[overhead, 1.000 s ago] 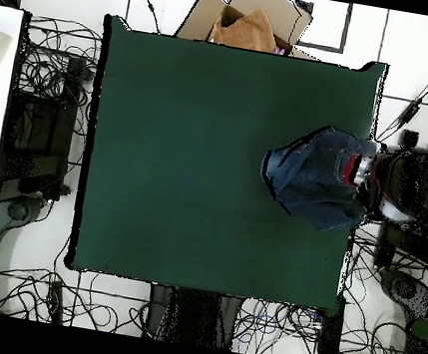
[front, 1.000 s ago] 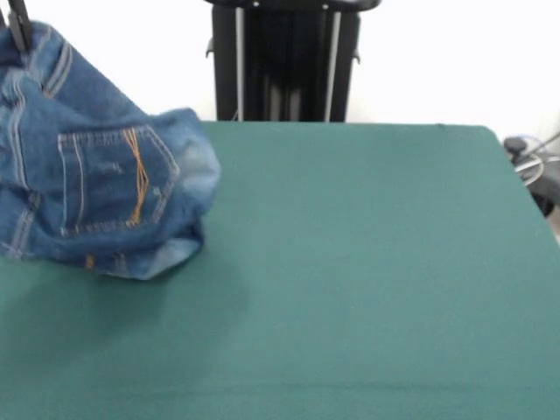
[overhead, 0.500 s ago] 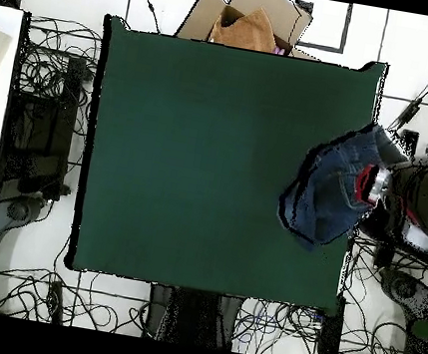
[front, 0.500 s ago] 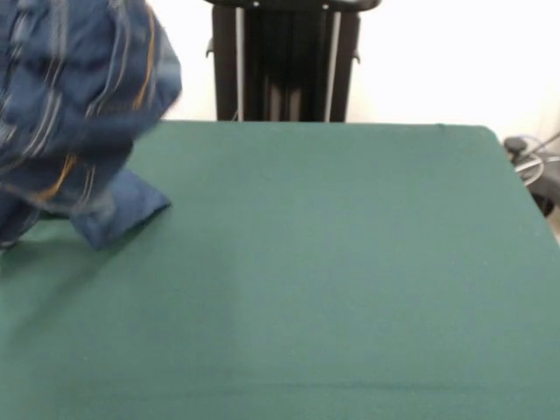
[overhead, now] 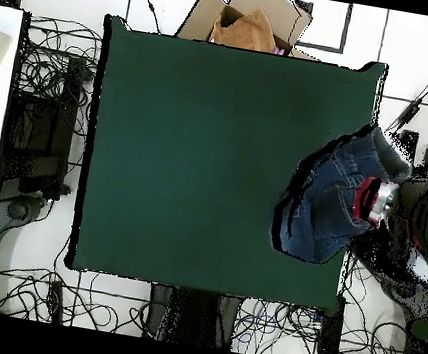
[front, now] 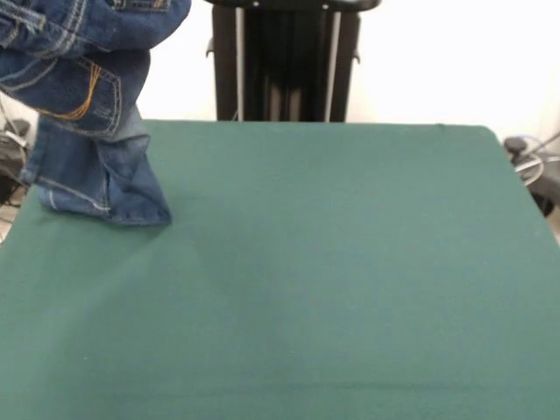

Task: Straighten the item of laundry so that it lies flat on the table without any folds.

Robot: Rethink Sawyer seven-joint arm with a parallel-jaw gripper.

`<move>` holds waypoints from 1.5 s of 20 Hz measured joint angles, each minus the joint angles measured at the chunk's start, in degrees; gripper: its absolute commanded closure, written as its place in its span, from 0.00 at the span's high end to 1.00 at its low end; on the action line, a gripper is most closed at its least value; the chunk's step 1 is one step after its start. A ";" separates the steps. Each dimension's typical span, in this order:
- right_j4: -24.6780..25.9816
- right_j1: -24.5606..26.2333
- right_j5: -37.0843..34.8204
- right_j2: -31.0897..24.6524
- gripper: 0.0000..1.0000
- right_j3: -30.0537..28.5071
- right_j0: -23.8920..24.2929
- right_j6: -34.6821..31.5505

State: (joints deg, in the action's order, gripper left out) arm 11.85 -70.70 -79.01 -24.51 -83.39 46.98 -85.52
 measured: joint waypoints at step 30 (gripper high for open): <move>2.78 2.47 -24.32 -0.52 0.00 20.13 0.99 0.00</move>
State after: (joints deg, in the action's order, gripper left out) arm 14.63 -68.23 -103.32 -25.03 -63.26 47.97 -85.52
